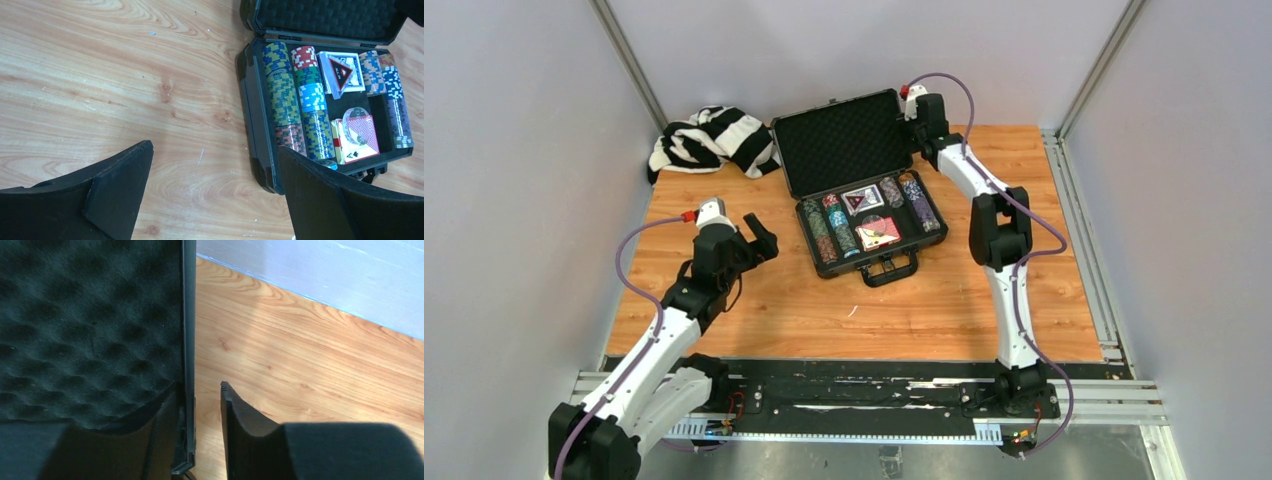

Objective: Pack up texas hold em set

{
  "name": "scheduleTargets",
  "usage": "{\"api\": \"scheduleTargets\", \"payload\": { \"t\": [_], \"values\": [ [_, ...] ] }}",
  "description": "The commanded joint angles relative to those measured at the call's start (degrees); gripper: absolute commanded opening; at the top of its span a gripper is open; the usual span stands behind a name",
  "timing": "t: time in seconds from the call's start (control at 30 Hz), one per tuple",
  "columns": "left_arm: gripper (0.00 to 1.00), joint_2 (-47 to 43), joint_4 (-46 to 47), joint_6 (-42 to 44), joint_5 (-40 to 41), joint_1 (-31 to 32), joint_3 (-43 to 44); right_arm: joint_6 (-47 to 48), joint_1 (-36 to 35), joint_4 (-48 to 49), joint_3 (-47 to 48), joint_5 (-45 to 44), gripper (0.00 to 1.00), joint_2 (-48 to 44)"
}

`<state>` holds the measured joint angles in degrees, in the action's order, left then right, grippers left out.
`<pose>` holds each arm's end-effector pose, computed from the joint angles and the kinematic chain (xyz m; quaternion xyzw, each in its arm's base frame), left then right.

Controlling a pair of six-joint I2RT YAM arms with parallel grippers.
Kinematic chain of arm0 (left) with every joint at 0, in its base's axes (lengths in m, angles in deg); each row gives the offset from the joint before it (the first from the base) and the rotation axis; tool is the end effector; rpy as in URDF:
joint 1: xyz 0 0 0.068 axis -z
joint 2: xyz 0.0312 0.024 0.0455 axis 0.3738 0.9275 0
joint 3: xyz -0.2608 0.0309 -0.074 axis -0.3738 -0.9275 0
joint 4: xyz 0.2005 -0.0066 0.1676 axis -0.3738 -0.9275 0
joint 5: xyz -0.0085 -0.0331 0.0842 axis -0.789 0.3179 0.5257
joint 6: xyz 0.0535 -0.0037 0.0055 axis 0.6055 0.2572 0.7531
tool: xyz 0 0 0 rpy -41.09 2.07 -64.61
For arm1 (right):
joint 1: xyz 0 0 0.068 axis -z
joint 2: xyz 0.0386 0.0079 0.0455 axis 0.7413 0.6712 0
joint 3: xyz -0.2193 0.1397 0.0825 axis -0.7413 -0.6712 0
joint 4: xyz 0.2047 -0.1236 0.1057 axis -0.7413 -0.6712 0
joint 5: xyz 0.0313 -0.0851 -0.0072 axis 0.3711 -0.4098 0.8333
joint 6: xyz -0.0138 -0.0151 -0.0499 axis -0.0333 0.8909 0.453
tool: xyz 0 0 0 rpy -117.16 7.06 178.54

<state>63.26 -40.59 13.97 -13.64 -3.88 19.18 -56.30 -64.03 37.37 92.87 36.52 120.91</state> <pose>0.1824 -0.0503 0.2476 -0.1946 0.8232 -0.1448 0.5133 0.5485 0.1603 0.2269 -0.1613 0.8241 0.0644 0.5392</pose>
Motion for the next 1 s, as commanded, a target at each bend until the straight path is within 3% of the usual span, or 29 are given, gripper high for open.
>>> {"api": "scheduleTargets", "payload": {
  "t": [0.0, 0.1, 0.2, 0.4, 0.73, 0.97],
  "values": [
    [1.0, 0.78, 2.38, 0.61, 0.84, -0.31, -0.09, 0.7, 1.4, 4.08, 0.01, 1.47, 0.27, -1.93],
    [0.99, 1.54, 3.12, 0.31, -0.01, -0.32, -0.11, 1.4, 1.33, 7.09, -5.14, 1.09, 0.09, -5.48],
    [0.98, 1.29, 2.36, 0.68, 0.34, -0.25, 0.44, 2.05, 1.11, 11.17, -11.47, 0.29, 0.02, -10.73],
    [0.98, -2.74, 0.36, 1.85, 3.61, -0.22, -0.21, 2.34, 0.56, 18.18, -25.6, -1.74, 0.01, -21.48],
    [0.97, -5.62, 0.43, 0.45, 1.18, -0.27, -2.24, 3.63, -2.25, 25.56, -44.4, -7.46, 0.01, -36.17],
    [0.93, -3.54, 5.43, -3.13, -0.07, -0.27, -3.78, 7.32, -7.84, 32.15, -56.53, -15.86, 0.01, -44.36]
  ]
}}
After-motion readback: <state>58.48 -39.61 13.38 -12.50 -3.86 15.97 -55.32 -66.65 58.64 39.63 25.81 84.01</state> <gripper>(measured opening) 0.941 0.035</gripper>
